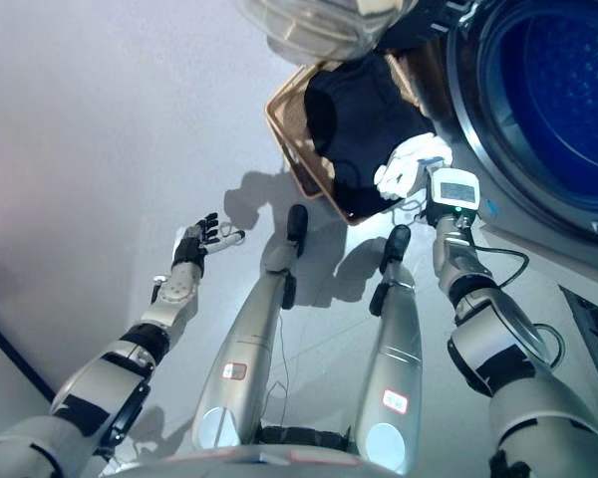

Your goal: Put the clothes in the basket into the washing machine.

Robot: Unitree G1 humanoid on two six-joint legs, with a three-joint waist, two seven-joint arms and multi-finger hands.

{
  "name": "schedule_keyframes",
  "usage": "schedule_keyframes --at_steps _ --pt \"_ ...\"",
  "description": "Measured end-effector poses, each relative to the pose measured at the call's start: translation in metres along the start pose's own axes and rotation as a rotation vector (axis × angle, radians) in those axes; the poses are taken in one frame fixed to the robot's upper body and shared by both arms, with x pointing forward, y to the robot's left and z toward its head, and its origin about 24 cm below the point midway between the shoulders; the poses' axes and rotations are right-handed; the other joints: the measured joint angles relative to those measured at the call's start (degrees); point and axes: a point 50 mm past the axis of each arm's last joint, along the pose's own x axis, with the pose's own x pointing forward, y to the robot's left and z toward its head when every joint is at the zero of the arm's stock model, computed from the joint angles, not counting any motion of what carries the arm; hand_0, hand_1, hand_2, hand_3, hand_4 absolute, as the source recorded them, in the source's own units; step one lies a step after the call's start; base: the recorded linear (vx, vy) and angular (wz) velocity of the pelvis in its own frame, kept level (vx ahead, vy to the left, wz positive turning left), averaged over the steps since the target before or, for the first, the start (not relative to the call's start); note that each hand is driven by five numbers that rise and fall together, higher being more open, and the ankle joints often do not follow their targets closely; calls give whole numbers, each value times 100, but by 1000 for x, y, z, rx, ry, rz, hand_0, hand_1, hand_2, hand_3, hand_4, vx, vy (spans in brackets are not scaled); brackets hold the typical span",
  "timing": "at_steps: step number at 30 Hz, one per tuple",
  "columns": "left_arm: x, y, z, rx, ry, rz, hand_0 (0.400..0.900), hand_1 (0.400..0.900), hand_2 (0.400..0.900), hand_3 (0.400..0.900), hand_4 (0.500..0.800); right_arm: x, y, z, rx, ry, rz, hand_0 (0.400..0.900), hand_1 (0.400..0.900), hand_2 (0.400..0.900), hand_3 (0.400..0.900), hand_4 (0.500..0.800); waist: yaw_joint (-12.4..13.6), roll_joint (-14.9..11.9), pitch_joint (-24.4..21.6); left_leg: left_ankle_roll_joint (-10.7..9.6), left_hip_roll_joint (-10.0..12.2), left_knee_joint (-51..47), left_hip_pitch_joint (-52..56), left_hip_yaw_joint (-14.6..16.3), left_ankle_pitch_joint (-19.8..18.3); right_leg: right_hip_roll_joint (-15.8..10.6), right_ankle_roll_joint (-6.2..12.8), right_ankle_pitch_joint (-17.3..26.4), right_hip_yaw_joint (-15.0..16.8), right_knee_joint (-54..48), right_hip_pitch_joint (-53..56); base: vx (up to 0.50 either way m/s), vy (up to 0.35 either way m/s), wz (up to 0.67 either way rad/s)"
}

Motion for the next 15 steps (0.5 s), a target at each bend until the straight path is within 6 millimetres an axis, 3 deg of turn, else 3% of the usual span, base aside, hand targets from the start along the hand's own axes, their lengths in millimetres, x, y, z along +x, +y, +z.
schedule_keyframes --at_steps 4,15 --pt "-1 -2 4 -12 -23 -5 900 900 900 900 800 3 -7 -7 -18 18 -42 900 900 900 900 800 27 17 15 12 -53 292 -333 15 -39 -68 -3 -96 78 400 -388 35 -8 6" --pt "-2 -9 14 -55 -66 -25 900 900 900 900 800 10 -27 -25 -81 55 -125 900 900 900 900 800 82 31 13 -8 -136 1836 -1392 80 -598 -196 -81 -700 398 2019 -1521 24 -18 3"
